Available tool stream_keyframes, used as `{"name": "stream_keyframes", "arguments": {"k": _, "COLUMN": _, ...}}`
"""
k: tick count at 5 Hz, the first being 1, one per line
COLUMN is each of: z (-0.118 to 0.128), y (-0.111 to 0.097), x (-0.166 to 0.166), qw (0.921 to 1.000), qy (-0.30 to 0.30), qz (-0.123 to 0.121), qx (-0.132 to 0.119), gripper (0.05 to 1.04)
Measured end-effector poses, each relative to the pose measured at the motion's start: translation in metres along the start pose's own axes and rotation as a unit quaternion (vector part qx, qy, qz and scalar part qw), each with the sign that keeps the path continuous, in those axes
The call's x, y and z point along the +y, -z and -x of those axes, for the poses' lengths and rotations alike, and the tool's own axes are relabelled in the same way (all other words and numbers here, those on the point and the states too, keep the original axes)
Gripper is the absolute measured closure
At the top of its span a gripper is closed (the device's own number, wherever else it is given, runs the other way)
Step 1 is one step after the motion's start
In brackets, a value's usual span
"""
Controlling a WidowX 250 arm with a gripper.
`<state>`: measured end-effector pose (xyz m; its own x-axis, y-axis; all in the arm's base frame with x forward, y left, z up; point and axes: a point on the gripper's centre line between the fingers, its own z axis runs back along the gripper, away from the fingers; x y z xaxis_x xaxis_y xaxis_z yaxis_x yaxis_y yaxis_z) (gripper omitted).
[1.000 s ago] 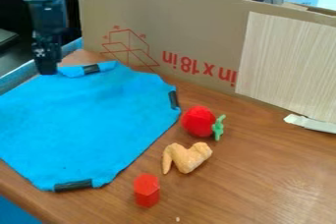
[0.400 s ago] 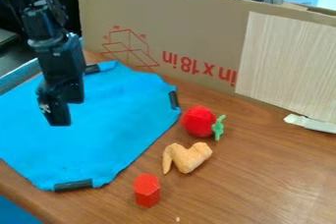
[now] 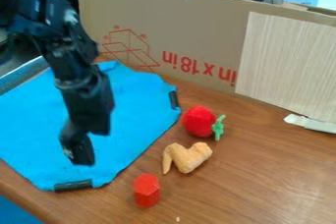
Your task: Put the red hexagonal object on the top right edge of the cloth
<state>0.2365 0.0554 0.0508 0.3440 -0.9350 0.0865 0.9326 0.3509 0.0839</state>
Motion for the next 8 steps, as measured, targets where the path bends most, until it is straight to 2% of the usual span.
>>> {"name": "stream_keyframes", "arguments": {"k": 1, "z": -0.026, "y": 0.012, "x": -0.012, "qw": 0.9983, "qy": 0.056, "qz": -0.005, "qx": 0.018, "gripper": 0.082}}
{"name": "stream_keyframes", "arguments": {"k": 2, "z": -0.048, "y": 0.019, "x": -0.029, "qw": 0.9951, "qy": 0.097, "qz": -0.002, "qx": 0.021, "gripper": 0.082}}
{"name": "stream_keyframes", "arguments": {"k": 3, "z": -0.065, "y": 0.013, "x": -0.036, "qw": 0.9945, "qy": 0.105, "qz": -0.005, "qx": 0.007, "gripper": 0.082}}
{"name": "stream_keyframes", "arguments": {"k": 4, "z": -0.074, "y": 0.013, "x": -0.034, "qw": 0.9939, "qy": 0.109, "qz": -0.014, "qx": 0.006, "gripper": 0.082}}
{"name": "stream_keyframes", "arguments": {"k": 6, "z": -0.079, "y": 0.027, "x": -0.025, "qw": 0.9940, "qy": 0.106, "qz": -0.022, "qx": 0.017, "gripper": 0.082}}
{"name": "stream_keyframes", "arguments": {"k": 8, "z": -0.085, "y": 0.039, "x": -0.019, "qw": 0.9946, "qy": 0.099, "qz": -0.018, "qx": 0.022, "gripper": 0.082}}
